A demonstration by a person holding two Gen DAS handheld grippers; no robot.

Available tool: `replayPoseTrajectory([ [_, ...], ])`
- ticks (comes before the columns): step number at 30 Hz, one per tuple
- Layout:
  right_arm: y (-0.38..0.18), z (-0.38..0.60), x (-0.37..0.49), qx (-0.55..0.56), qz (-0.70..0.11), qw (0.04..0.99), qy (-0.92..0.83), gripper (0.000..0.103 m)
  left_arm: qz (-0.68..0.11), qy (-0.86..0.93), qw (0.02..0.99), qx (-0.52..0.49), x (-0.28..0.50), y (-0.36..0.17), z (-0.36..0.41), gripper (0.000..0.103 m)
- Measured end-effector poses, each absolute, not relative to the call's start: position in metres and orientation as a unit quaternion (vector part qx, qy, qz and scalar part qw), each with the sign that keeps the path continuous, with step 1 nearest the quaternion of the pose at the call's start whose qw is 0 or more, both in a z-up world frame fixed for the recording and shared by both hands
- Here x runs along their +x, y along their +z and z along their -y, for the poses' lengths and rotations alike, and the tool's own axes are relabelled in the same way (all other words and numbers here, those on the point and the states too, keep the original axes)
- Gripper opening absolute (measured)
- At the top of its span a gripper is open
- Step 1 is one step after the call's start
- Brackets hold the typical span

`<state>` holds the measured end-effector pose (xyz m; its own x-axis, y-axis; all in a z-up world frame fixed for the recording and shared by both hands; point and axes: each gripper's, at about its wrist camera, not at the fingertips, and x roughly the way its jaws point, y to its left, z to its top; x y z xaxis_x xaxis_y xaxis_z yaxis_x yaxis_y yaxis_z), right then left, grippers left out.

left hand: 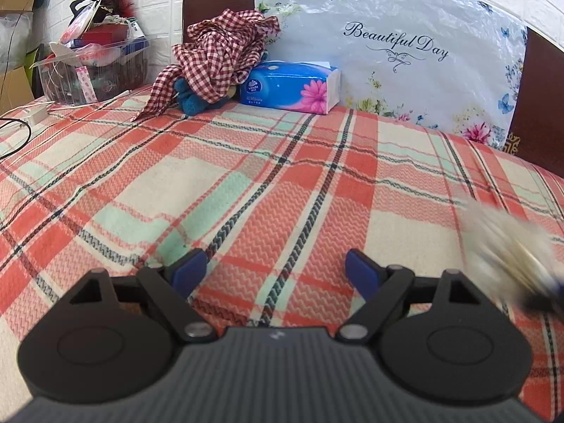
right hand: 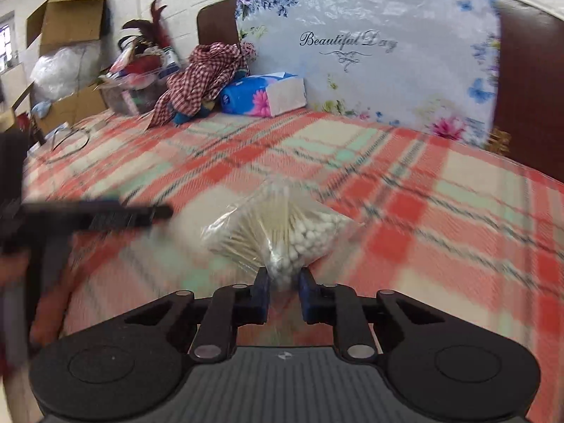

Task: Organize objects
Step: 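Withdraw the left tool from the box and move the right tool toward the cotton swab bag, then grasp the clear bag of cotton swabs with the right tool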

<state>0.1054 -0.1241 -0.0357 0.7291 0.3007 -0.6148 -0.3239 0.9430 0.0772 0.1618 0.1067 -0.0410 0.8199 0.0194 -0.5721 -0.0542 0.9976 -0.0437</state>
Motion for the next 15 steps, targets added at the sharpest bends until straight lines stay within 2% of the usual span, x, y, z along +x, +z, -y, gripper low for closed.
replayPoseTrajectory([
  [1,-0.036,0.137,0.083,-0.019,-0.328,0.930,0.162,0.011,-0.300,0.020,0.953,-0.028,0.162,-0.041,-0.107,0.087],
  [5,-0.031,0.194,-0.001,-0.031,-0.325,0.941,0.092,0.011,-0.301,0.022,0.953,-0.021,0.162,-0.042,-0.105,0.088],
  [8,-0.026,0.230,-0.049,-0.024,-0.329,0.944,0.028,0.019,-0.303,0.027,0.953,-0.007,0.162,-0.042,-0.101,0.089],
  [10,-0.025,0.249,-0.076,-0.009,-0.318,0.948,-0.007,0.032,-0.305,0.036,0.952,0.007,0.162,-0.040,-0.096,0.089],
  [12,-0.024,0.265,-0.093,0.013,-0.310,0.950,-0.019,0.033,-0.315,0.052,0.948,0.011,0.158,-0.035,-0.088,0.088],
  [14,-0.023,0.275,-0.100,0.043,-0.303,0.952,-0.020,0.033,-0.334,0.014,0.941,-0.052,0.149,-0.025,-0.083,0.081],
  [15,-0.023,0.277,-0.100,0.060,-0.299,0.952,-0.012,0.033,-0.333,-0.010,0.938,-0.094,0.141,-0.017,-0.079,0.081],
])
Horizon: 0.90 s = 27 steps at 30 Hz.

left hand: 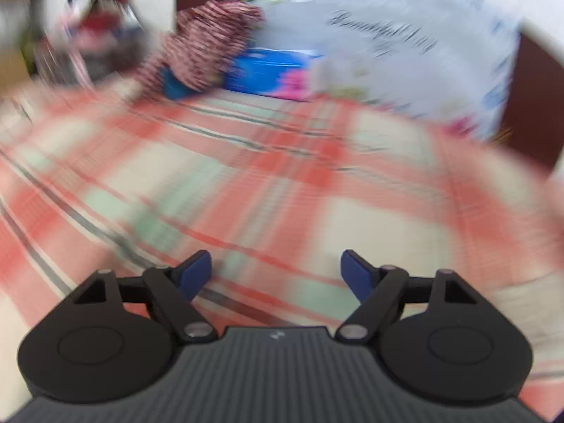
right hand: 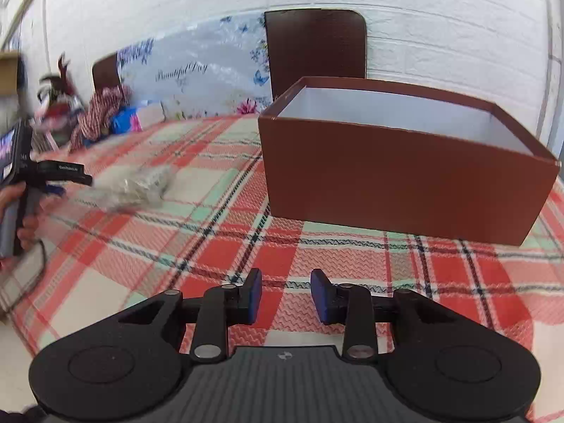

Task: Organize objects
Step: 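Grasp the clear bag of cotton swabs with the right tool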

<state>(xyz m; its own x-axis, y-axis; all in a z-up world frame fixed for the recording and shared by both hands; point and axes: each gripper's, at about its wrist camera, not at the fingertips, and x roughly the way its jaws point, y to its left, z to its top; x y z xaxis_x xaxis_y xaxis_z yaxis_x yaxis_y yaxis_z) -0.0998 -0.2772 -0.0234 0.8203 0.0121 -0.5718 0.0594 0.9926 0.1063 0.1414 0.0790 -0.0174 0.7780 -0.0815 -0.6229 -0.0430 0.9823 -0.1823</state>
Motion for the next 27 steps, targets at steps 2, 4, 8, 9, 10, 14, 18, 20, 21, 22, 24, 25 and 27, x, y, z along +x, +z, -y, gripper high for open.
replayPoseTrajectory([
  [2,-0.023,0.276,-0.094,0.085,-0.298,0.951,0.012,0.033,-0.326,-0.068,0.933,-0.137,0.127,-0.002,-0.059,0.081],
  [4,-0.023,0.264,-0.087,0.081,-0.292,0.952,0.031,0.034,-0.328,-0.115,0.930,-0.121,0.118,0.008,-0.030,0.082],
  [8,-0.023,0.241,-0.085,0.071,-0.283,0.954,0.065,0.039,-0.385,-0.166,0.902,-0.106,0.121,-0.005,0.017,0.085],
  [9,-0.024,0.237,-0.087,0.066,-0.285,0.954,0.072,0.039,-0.399,-0.175,0.893,-0.110,0.121,-0.011,0.026,0.082],
  [10,-0.025,0.233,-0.090,0.057,-0.286,0.953,0.077,0.040,-0.401,-0.182,0.893,-0.098,0.117,-0.016,0.037,0.076],
  [14,-0.026,0.234,-0.096,0.039,-0.281,0.957,0.061,0.040,-0.413,-0.267,0.869,-0.057,0.091,-0.017,0.078,0.055],
  [18,-0.025,0.249,-0.100,0.057,-0.277,0.958,0.051,0.042,-0.427,-0.346,0.834,-0.048,0.049,-0.020,0.115,0.055],
  [20,-0.029,0.251,-0.103,0.057,-0.288,0.954,0.061,0.044,-0.435,-0.377,0.815,-0.057,0.032,-0.021,0.126,0.056],
  [21,-0.030,0.250,-0.105,0.056,-0.291,0.953,0.065,0.044,-0.436,-0.389,0.809,-0.056,0.026,-0.019,0.131,0.055],
  [22,-0.032,0.249,-0.108,0.054,-0.294,0.952,0.068,0.047,-0.434,-0.394,0.809,-0.052,0.019,-0.017,0.133,0.056],
  [24,-0.033,0.250,-0.113,0.050,-0.297,0.951,0.070,0.051,-0.425,-0.392,0.814,-0.050,0.013,-0.011,0.128,0.060],
  [25,-0.034,0.251,-0.113,0.051,-0.297,0.951,0.070,0.052,-0.420,-0.387,0.819,-0.055,0.014,-0.007,0.123,0.061],
  [27,-0.035,0.253,-0.111,0.059,-0.297,0.951,0.066,0.053,-0.415,-0.375,0.826,-0.068,0.020,0.001,0.114,0.060],
])
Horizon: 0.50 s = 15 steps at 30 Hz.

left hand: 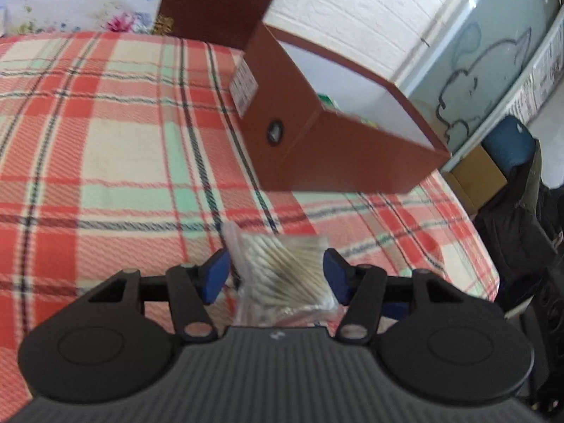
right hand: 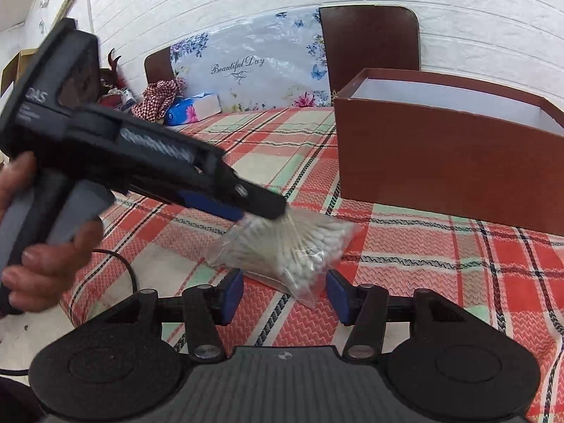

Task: Organize objects
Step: 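Grasp the clear bag of cotton swabs with the right tool, then carry the cotton swab bag into the brown box and release it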

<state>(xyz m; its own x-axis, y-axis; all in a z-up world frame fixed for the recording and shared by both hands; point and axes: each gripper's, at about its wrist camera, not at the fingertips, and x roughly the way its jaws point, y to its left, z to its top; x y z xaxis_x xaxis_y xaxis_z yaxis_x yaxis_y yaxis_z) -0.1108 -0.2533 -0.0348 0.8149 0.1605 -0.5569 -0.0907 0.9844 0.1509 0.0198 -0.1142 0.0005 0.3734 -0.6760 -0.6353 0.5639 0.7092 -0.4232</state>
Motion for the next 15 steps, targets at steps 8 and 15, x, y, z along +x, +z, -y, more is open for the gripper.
replayPoseTrajectory([
  [8,-0.047,0.251,-0.095,0.065,-0.300,0.950,0.054,0.035,-0.465,-0.398,0.789,-0.056,0.026,-0.020,0.133,0.044],
  [15,0.005,0.267,-0.132,0.061,-0.163,0.984,0.042,0.023,-0.368,-0.501,0.782,-0.050,0.005,0.063,0.164,0.043],
])
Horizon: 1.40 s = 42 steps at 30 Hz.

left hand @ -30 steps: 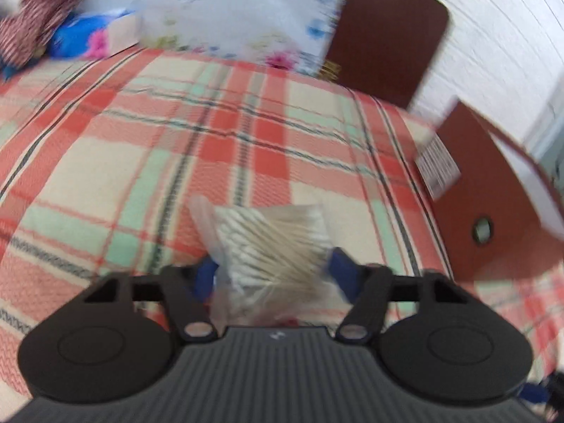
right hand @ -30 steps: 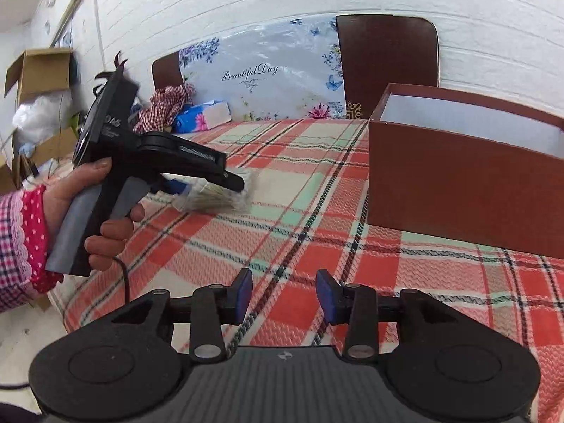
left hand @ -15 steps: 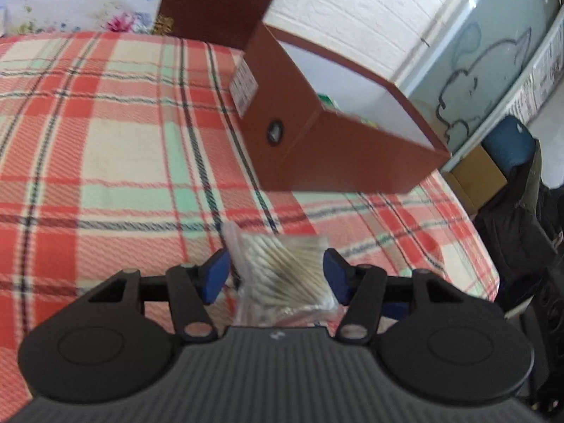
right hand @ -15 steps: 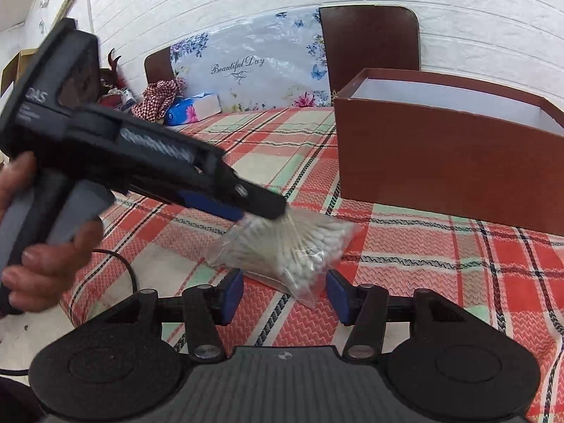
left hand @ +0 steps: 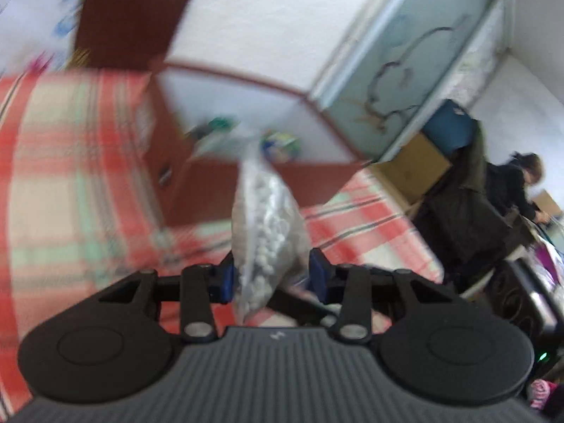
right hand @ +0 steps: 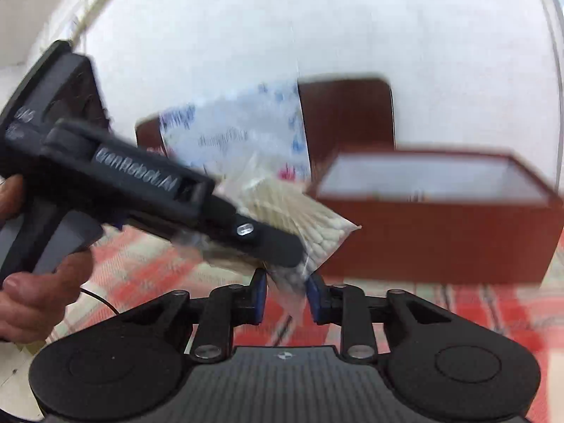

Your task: Organize objects

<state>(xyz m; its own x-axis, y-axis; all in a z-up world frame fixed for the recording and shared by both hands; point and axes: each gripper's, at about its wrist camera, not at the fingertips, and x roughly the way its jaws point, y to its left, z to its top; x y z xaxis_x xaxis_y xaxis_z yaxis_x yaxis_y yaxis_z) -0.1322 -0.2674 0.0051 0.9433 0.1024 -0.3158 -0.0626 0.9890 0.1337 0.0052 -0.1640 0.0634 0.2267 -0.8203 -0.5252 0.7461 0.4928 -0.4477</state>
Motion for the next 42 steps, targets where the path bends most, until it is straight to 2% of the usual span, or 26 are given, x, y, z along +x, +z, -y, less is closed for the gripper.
replayPoseTrajectory([
  [4,0.022,0.270,-0.130,0.010,-0.104,0.995,-0.009,0.022,-0.307,-0.541,0.783,0.014,0.001,0.102,0.222,0.043],
  [8,0.033,0.304,-0.099,-0.011,-0.085,0.994,-0.065,0.022,-0.285,-0.526,0.800,0.044,0.021,0.115,0.282,0.047],
  [9,0.037,0.317,-0.086,-0.017,-0.081,0.993,-0.078,0.022,-0.279,-0.509,0.813,0.053,0.029,0.117,0.297,0.050],
  [10,0.041,0.330,-0.069,-0.026,-0.087,0.991,-0.095,0.026,-0.281,-0.481,0.828,0.059,0.040,0.118,0.309,0.063],
  [11,0.042,0.342,-0.051,-0.034,-0.116,0.987,-0.103,0.031,-0.293,-0.450,0.842,0.056,0.053,0.117,0.318,0.078],
  [12,0.041,0.356,-0.034,-0.030,-0.156,0.981,-0.112,0.041,-0.317,-0.421,0.848,0.053,0.065,0.114,0.324,0.081],
  [14,0.035,0.377,-0.024,0.001,-0.198,0.970,-0.140,0.040,-0.359,-0.387,0.848,0.037,0.084,0.108,0.325,0.079],
  [18,0.021,0.388,-0.069,0.052,-0.146,0.979,-0.133,0.041,-0.341,-0.379,0.860,0.033,0.083,0.098,0.312,0.080],
  [22,0.012,0.385,-0.106,0.096,-0.111,0.977,-0.153,0.043,-0.359,-0.366,0.858,0.026,0.071,0.081,0.301,0.080],
  [27,0.013,0.377,-0.129,0.128,-0.099,0.970,-0.180,0.045,-0.330,-0.364,0.870,0.048,0.036,0.078,0.287,0.080],
  [29,0.013,0.373,-0.137,0.135,-0.106,0.968,-0.183,0.051,-0.319,-0.363,0.873,0.059,0.022,0.078,0.281,0.080],
  [31,0.015,0.374,-0.145,0.148,-0.106,0.966,-0.184,0.067,-0.314,-0.361,0.876,0.070,0.009,0.080,0.275,0.081],
  [33,0.018,0.377,-0.144,0.162,-0.104,0.964,-0.183,0.072,-0.307,-0.355,0.880,0.075,-0.001,0.081,0.269,0.083],
  [35,0.021,0.373,-0.151,0.170,-0.106,0.962,-0.185,0.078,-0.306,-0.348,0.883,0.076,-0.010,0.082,0.261,0.091],
  [42,0.033,0.352,-0.170,0.153,-0.106,0.964,-0.189,0.098,-0.322,-0.327,0.886,0.065,-0.025,0.085,0.234,0.103],
])
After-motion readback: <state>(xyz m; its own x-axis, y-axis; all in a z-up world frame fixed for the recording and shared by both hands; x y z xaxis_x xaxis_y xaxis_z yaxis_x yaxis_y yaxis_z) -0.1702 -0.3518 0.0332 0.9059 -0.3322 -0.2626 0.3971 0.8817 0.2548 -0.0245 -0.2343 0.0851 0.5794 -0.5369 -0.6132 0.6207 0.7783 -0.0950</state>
